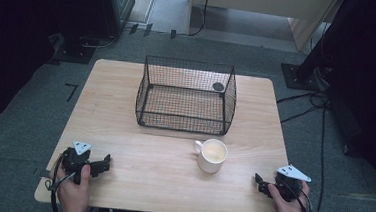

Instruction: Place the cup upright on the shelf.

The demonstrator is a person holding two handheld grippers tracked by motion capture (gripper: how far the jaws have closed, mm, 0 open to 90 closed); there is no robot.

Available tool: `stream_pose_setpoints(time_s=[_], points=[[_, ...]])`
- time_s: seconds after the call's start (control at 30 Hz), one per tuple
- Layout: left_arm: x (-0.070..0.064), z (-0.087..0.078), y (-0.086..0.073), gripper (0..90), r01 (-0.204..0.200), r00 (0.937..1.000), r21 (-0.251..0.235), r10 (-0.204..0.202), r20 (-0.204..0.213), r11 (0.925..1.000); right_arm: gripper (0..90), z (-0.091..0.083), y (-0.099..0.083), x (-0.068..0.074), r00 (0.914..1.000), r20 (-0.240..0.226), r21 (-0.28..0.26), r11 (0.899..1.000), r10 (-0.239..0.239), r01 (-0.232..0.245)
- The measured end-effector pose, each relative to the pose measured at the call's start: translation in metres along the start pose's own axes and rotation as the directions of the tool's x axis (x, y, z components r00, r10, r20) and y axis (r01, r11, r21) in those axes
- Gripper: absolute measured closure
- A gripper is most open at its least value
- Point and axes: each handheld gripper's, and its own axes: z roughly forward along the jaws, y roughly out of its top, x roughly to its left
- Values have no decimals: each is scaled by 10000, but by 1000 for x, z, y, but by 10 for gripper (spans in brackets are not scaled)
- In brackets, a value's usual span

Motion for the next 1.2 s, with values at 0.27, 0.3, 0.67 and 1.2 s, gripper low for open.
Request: stream_pose_setpoints(time_s=[0.27, 0.3, 0.67, 1.2], points=[[0, 0, 0, 0, -4, 10000, -3, 4, 2, 10000, 57, 0, 2, 13, 9987, 442, -85, 9997, -242, 246], [0, 0, 0, 0, 4, 10000, -2, -4, 1, 10000, 40, -1, 4, 19, 9994, 74, -153, 9993, -342, 343], [-1, 0, 0, 0, -99, 9999, 0, 99, 78, 10000, 32, -6, 18, 48, 9936, -988, -640, 9968, -542, 480], [-1, 0, 0, 0, -152, 9998, 0, 152, 121, 9999, 57, -12, 33, 84, 9708, -2110, -1140, 9892, -1144, 918]])
